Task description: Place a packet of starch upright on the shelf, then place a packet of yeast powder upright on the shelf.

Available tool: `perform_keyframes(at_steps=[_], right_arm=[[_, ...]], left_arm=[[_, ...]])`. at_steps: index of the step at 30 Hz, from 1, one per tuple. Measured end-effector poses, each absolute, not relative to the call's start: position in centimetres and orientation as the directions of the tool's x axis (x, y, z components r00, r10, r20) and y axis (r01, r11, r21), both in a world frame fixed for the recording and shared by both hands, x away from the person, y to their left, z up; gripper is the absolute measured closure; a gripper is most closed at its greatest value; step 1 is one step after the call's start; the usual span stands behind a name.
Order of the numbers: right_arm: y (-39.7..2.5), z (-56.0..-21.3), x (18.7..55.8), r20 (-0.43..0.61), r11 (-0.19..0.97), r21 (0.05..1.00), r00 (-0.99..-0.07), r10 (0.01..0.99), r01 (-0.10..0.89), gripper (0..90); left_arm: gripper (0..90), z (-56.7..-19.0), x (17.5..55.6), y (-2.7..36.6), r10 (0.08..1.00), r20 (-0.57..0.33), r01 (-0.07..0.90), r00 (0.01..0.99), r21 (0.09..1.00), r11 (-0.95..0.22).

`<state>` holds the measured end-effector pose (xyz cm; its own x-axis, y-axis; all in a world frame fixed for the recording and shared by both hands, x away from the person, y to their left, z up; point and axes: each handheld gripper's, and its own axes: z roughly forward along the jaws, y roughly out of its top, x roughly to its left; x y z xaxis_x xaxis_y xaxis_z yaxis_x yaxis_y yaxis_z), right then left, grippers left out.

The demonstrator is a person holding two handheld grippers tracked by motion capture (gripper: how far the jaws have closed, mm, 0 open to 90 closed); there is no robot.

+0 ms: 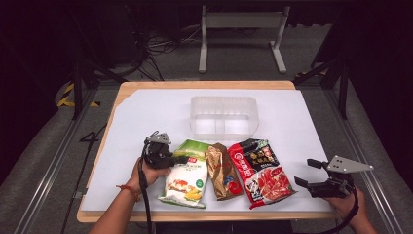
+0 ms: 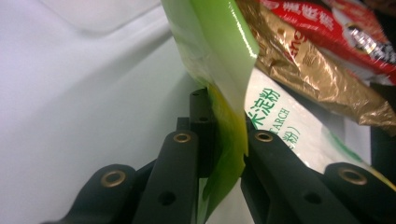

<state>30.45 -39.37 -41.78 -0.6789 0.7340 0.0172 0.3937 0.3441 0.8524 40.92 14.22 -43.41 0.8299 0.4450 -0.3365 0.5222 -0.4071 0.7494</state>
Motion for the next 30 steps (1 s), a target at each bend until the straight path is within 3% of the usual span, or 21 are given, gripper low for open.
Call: perform_keyframes(at_steps=[20,30], right_arm=[[-39.6,-41.6,30.7,0.021,0.329,0.859,-0.668,0.744,0.393,15.0],[-40.1,-41.6,30.2,0.016,0.323,0.865,-0.664,0.747,0.384,15.4]], left_arm=[[87.3,-38.6,37.9,17.4,0.458,-0.350,0.468,0.818,0.866,-0.174],[87.5,-36.5,36.3,17.2,0.442,-0.338,0.431,0.831,0.893,-0.129]])
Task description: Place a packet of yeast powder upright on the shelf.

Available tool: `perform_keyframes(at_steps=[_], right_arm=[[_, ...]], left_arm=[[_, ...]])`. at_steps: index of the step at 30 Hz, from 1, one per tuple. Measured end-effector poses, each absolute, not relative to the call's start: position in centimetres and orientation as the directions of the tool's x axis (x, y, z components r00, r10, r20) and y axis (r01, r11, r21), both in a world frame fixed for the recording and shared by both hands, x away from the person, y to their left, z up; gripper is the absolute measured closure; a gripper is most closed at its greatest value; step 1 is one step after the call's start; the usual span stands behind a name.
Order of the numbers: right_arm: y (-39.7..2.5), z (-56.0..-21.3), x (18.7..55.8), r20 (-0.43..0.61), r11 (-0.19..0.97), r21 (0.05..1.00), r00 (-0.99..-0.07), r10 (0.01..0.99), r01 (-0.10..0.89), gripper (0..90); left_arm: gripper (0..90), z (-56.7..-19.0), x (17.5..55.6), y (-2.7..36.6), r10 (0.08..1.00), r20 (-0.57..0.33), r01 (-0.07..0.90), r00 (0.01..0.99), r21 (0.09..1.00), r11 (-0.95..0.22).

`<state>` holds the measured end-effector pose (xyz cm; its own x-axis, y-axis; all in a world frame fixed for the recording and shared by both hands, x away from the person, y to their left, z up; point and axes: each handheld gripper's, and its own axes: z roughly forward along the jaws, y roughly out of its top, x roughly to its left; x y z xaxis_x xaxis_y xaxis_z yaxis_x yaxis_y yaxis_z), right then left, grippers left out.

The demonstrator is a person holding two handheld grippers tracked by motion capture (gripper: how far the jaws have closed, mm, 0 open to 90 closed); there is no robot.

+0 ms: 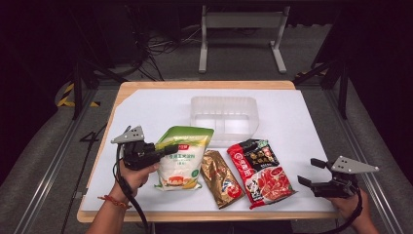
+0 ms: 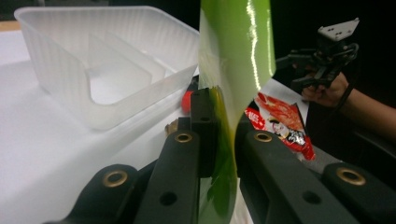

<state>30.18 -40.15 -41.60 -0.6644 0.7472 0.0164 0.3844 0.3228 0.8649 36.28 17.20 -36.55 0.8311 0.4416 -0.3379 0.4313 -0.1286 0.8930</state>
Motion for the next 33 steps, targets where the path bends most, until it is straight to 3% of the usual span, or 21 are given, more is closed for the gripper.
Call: perform_keyframes(at_steps=[17,33], right_arm=[[-40.0,-41.6,30.3,0.018,0.322,0.867,-0.670,0.742,0.381,15.6],[-40.2,-41.5,30.3,0.017,0.318,0.868,-0.665,0.747,0.380,16.0]], left_arm=[[87.7,-34.5,35.5,17.6,0.504,-0.345,0.395,0.792,0.919,0.009],[87.7,-32.5,36.8,15.4,0.576,-0.306,0.339,0.758,0.939,0.054]])
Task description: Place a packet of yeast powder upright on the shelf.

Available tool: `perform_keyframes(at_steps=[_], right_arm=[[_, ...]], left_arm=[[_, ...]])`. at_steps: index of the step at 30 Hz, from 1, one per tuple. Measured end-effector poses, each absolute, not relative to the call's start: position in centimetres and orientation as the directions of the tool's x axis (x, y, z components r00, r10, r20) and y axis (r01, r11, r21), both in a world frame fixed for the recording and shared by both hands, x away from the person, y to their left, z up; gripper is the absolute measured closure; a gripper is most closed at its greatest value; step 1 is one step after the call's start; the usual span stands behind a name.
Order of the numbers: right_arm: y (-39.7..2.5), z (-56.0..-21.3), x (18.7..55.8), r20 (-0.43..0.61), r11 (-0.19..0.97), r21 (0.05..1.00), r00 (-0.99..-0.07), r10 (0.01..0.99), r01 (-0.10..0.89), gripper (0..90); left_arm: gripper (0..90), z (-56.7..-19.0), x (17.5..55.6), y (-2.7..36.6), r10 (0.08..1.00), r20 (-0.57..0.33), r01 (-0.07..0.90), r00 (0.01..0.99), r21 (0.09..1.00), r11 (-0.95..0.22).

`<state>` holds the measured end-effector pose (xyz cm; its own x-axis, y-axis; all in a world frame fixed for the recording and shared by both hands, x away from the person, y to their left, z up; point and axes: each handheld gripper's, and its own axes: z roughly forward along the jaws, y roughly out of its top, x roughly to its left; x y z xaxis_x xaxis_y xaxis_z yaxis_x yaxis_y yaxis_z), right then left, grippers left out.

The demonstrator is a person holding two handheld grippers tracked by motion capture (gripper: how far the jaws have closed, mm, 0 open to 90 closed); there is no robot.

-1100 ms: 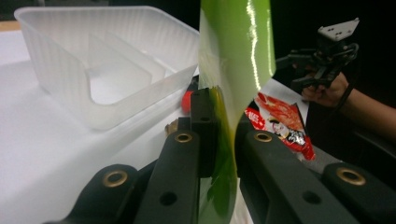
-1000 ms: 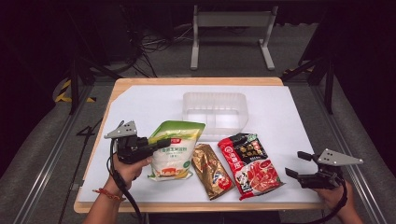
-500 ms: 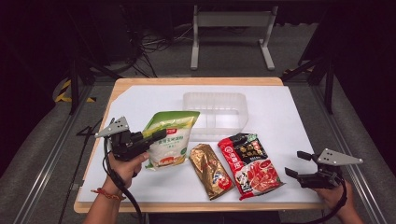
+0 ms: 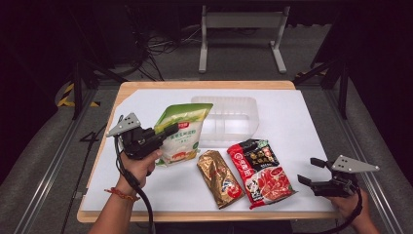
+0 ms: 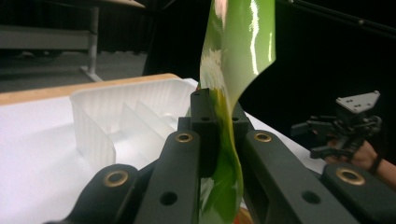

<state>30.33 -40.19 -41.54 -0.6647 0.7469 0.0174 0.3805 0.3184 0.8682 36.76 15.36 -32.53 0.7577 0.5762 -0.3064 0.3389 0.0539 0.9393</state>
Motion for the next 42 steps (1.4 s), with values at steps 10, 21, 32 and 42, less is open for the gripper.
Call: perform_keyframes(at_steps=[10,21,32,42], right_arm=[[-40.4,-41.5,30.2,0.013,0.315,0.871,-0.660,0.751,0.376,16.0],[-40.4,-41.4,30.1,0.000,0.321,0.872,-0.655,0.756,0.371,15.8],[-40.6,-41.4,30.1,0.002,0.314,0.875,-0.651,0.759,0.369,15.8],[-40.6,-41.5,30.0,-0.001,0.320,0.873,-0.654,0.756,0.368,15.8]], left_arm=[[87.7,-31.3,39.3,13.2,0.617,-0.299,0.308,0.728,0.946,0.096],[87.6,-31.3,42.8,10.2,0.664,-0.306,0.313,0.682,0.943,0.114],[87.7,-32.1,46.4,8.2,0.723,-0.321,0.333,0.612,0.934,0.133],[87.7,-32.2,48.4,6.4,0.786,-0.309,0.325,0.536,0.934,0.145]])
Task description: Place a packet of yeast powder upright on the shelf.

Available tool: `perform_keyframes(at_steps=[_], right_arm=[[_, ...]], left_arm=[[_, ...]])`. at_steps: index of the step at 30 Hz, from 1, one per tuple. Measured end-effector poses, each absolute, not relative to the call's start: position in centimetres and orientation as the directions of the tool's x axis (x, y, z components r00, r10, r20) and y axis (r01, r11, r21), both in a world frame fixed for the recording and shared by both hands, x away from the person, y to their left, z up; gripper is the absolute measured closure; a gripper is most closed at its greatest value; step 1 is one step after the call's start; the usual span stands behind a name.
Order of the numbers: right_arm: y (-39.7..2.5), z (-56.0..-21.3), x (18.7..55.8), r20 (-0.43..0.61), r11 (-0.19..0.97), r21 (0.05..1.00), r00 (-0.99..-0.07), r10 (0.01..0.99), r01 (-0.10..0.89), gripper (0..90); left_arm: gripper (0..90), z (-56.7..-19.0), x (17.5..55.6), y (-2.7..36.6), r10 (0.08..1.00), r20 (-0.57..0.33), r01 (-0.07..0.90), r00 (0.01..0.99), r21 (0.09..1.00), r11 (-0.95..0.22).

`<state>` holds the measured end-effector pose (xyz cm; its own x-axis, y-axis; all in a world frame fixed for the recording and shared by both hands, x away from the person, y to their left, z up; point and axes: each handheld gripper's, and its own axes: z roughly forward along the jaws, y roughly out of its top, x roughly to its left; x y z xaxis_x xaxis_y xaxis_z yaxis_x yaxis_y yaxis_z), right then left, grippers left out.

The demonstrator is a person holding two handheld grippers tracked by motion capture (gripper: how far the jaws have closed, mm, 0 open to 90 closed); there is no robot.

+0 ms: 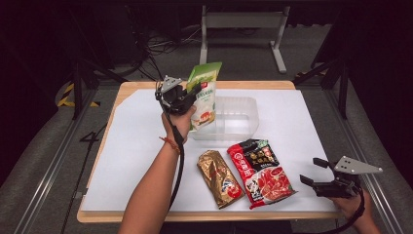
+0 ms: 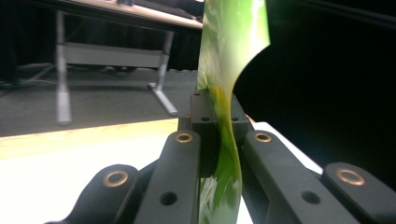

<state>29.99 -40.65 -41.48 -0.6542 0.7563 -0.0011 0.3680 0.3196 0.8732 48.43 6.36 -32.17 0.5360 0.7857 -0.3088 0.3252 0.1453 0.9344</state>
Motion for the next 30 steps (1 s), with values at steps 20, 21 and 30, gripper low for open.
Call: perform_keyframes(at_steps=[20,21,30], right_arm=[[-40.0,-41.5,29.9,-0.030,0.362,0.860,-0.672,0.740,0.359,15.8],[-40.0,-41.6,29.9,-0.030,0.362,0.860,-0.672,0.740,0.360,15.8],[-40.1,-41.5,29.8,-0.030,0.360,0.862,-0.672,0.740,0.357,15.9]], left_arm=[[87.8,-33.3,51.3,3.4,0.832,-0.327,0.286,0.447,0.934,0.214],[87.8,-33.3,51.4,3.4,0.835,-0.321,0.283,0.446,0.936,0.209],[87.6,-34.3,50.5,3.3,0.800,-0.326,0.306,0.504,0.933,0.188]])
